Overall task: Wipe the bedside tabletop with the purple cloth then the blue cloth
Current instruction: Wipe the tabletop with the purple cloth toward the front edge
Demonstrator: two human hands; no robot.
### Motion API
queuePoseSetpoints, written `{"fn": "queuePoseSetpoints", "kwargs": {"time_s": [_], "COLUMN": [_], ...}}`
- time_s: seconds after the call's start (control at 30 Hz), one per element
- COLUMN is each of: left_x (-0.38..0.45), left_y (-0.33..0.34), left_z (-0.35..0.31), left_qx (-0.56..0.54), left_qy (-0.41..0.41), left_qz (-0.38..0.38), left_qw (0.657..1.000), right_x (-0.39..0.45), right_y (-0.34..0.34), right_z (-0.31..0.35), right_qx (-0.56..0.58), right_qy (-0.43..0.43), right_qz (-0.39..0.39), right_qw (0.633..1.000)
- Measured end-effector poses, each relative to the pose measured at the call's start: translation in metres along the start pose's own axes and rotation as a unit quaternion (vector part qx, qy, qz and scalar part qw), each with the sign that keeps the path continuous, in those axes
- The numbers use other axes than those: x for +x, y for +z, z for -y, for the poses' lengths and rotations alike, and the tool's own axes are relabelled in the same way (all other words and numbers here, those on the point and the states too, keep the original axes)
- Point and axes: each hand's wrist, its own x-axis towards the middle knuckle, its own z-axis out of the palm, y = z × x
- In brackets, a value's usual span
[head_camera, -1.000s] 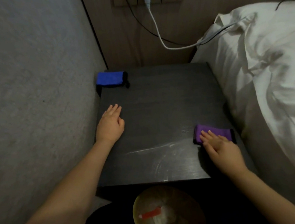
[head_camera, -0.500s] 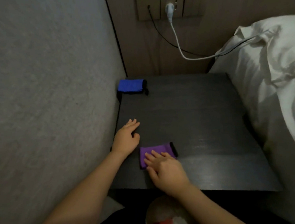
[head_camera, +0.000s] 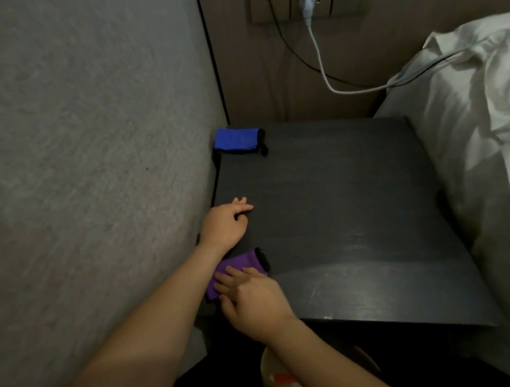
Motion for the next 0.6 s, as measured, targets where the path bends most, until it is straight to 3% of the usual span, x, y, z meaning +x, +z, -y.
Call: {"fn": "queuePoseSetpoints", "kwargs": {"time_s": [0.2, 0.37, 0.6], "left_x": [-0.015, -0.015, -0.015], "left_y": [0.012, 0.016, 0.014], "left_z": [0.01, 0.01, 0.008], "left_qx": [0.11, 0.133, 0.188], "left_qy": [0.09, 0.093, 0.109], "left_qz": [0.021, -0.012, 0.017], "left_qw": [0.99, 0.987, 0.976], "right_x": [-0.033, -0.069, -0.112], "right_y": [-0.014, -0.04, -0.083], "right_z": [-0.037, -0.09, -0.142], "right_qx": [0.006, -0.018, 0.009], "right_qy": [0.071, 0.132, 0.249], "right_qz": [-0.044, -0.098, -0.124], "right_qw": [0.996, 0.986, 0.961]}}
